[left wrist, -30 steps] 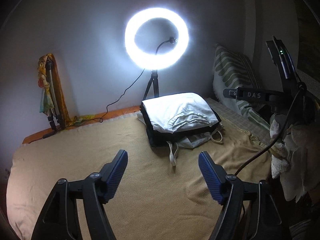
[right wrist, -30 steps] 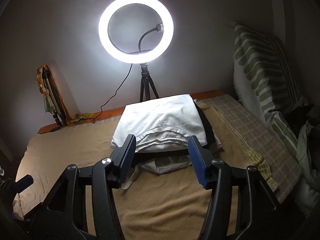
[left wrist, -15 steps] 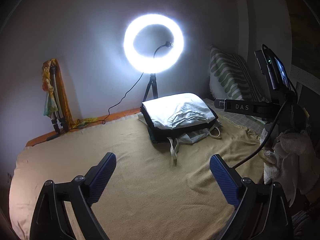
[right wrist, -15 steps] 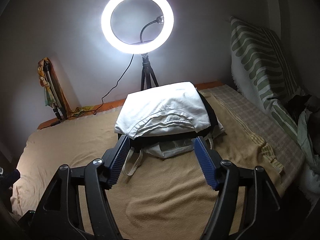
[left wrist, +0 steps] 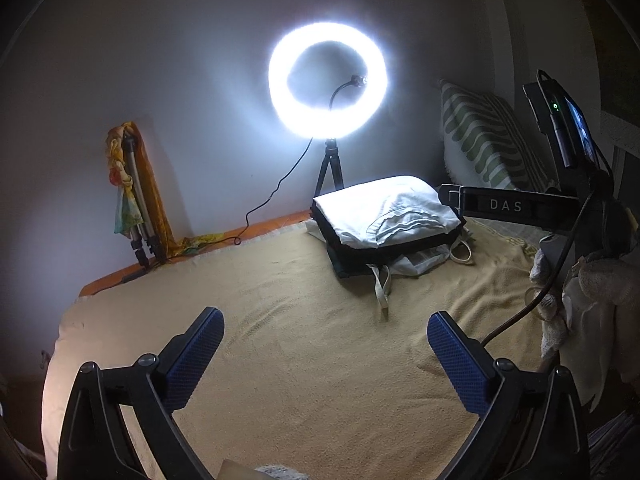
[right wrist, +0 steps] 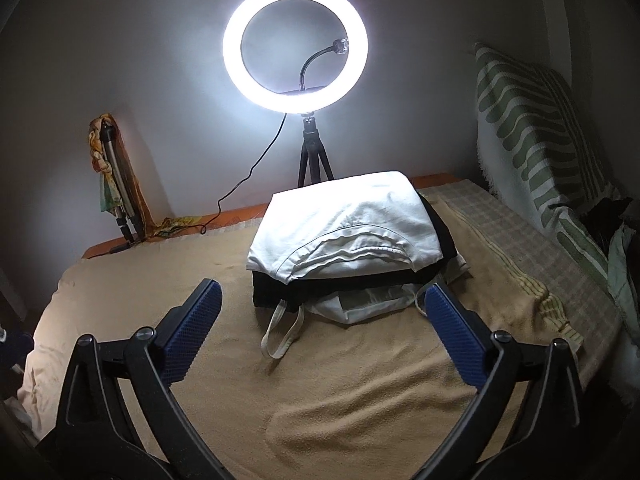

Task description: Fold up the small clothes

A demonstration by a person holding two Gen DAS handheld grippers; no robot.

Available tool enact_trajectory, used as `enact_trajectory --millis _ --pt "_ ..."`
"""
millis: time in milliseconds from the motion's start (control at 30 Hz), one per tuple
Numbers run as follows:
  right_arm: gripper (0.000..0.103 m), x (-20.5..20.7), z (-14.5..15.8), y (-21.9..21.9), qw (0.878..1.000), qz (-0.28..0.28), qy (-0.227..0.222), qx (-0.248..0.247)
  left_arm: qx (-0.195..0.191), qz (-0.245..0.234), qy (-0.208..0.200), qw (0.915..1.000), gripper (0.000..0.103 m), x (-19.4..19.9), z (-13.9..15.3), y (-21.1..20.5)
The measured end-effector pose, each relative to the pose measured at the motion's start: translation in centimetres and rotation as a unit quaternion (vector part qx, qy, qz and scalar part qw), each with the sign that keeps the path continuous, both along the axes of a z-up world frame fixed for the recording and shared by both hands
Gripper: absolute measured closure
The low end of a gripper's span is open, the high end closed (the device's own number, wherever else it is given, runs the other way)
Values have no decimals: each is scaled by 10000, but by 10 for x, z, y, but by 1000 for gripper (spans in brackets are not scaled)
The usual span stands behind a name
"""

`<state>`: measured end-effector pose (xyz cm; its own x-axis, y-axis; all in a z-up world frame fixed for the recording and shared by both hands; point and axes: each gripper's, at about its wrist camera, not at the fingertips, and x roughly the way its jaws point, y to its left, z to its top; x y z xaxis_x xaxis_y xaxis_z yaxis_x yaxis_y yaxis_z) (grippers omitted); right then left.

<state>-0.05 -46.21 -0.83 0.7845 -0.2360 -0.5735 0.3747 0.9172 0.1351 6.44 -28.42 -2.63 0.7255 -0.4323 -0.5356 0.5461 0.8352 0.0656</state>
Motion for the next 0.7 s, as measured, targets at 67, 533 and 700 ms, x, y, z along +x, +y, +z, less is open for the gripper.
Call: enact_trajectory --millis 67,533,700 --pt "0 -2 0 -1 10000 -47 -36 12 15 8 -32 10000 0 -1 1 0" --pt "0 -1 -7 -4 10000 -77 -19 -41 29 74 -64 9999 0 -2 2 3" --pt "0 4 -9 1 10000 16 23 -93 -6 105 -68 9999 0 -2 3 5"
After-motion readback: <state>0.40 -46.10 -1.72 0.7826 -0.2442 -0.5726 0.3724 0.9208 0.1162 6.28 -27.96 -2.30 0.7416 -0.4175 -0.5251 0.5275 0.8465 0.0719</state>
